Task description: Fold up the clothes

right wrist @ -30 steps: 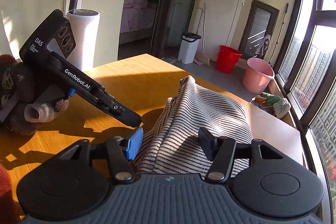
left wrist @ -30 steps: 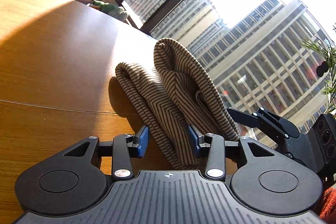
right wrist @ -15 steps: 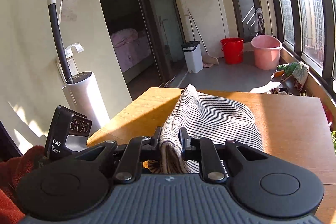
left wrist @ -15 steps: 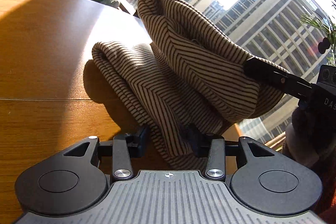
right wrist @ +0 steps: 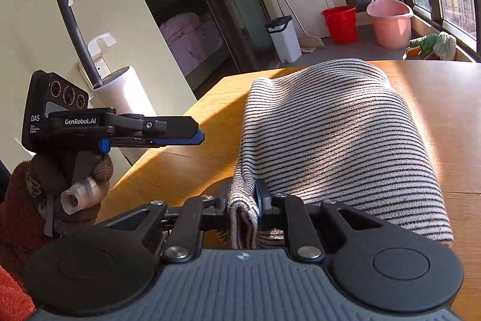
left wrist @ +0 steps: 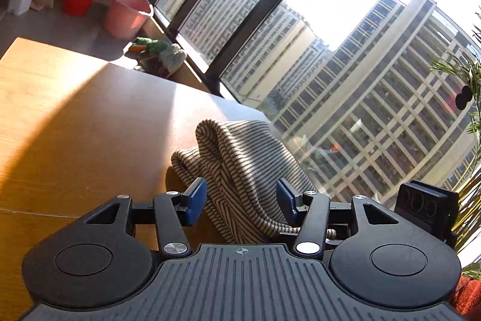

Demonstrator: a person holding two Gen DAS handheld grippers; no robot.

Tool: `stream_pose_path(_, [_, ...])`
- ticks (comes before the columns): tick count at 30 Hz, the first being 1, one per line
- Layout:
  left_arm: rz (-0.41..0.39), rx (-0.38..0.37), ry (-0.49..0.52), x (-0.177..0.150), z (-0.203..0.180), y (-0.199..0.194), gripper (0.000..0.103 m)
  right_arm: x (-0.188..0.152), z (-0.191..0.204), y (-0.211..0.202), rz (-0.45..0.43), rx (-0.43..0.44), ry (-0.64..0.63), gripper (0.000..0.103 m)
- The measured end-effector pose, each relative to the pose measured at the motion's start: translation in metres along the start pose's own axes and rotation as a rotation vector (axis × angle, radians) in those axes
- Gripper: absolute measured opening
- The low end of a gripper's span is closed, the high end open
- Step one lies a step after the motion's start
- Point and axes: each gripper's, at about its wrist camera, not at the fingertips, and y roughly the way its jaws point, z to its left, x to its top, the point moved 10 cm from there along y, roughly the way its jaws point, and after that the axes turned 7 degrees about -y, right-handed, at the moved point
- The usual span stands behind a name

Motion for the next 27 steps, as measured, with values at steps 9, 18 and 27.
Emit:
stream_pose_path(9, [0.113,0.071,0.13,-0.023,-0.024,0.104,0.056,0.009,0.026,-0.014,0.004,-0.11,-0.257,0.049])
stream_pose_path(18, [0.1,0.087,0.172,-0.028,-0.002,0.098,0.056,0.041,-0.033,-0.067,-0.053,-0.219,-0.151,0.103])
stream_pose_path(27, [0.091,0.1,0.185,-0.042,0.008,0.065,0.056,-0.002,-0.035,-0.013,0.12,-0.289,-0.249,0.103])
